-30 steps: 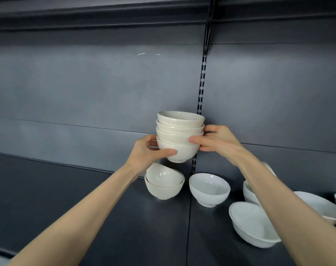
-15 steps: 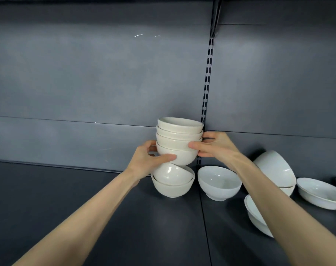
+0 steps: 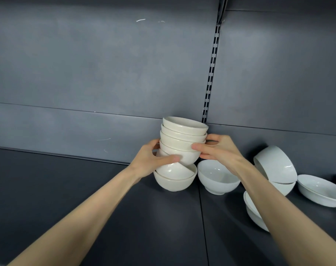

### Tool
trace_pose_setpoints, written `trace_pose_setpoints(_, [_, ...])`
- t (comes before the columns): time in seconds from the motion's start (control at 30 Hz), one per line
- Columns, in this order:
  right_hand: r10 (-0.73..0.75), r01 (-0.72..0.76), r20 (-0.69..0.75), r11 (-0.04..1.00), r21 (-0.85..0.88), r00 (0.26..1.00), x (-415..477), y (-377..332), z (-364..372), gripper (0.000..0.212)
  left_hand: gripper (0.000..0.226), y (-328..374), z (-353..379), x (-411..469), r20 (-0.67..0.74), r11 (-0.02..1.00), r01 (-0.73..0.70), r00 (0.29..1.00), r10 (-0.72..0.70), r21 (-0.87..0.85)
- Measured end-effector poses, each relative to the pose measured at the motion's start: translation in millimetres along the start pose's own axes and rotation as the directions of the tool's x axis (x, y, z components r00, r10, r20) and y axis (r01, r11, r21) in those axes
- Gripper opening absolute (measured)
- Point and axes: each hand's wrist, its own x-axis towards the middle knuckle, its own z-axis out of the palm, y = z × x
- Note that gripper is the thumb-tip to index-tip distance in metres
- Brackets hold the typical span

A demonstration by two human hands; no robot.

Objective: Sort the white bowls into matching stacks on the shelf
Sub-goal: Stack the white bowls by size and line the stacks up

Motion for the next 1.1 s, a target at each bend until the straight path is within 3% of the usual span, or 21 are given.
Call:
trace_pose_setpoints(0.13, [-0.002,0.002,-0.003,1.000,0.001,1.000,0,5,0,0.038,0.095,-2,2,-2,0.032,0.996,0.005,0.999,-0.008,0.084])
trace_pose_setpoints(0.27, [-0.003,0.003,0.006,1.000,-0.018,1.000,0,8,-1,0.036,0.088,-5,7,-4,0.042,0.991,0.017,0.999,-0.023,0.132])
trace_pose_setpoints(0.37, [0.005,-0.005,0.013,0.999,-0.033,1.000,-1,14,0,0.038,0.098,-12,8,-4,0.007,0.988,0.026,1.000,-0.027,0.154])
trace_pose_setpoints(0.6, [-0.002,0.002,-0.001,1.000,-0.014,1.000,-5,23,2,0.038,0.083,-26,14,-8,-0.005,0.996,0.005,1.000,-0.004,0.090])
trace_pose_setpoints(0.73, [-0.013,0.013,0.006,1.000,-0.022,1.000,-6,24,2,0.040,0.093,-34,13,-8,0.031,0.994,0.020,0.999,-0.024,0.109])
trace_pose_setpoints(0.87, [-0.003,0.004,0.016,0.999,-0.052,1.000,-5,25,-1,0.049,0.095,-28,11,-10,0.065,0.999,0.026,0.997,-0.029,0.046])
trace_pose_setpoints(1.1, [0.019,-0.002,0.117,0.989,-0.146,0.993,-6,29,4,0.072,0.084,-25,1,-8,0.100,0.994,0.060,0.993,-0.069,0.097])
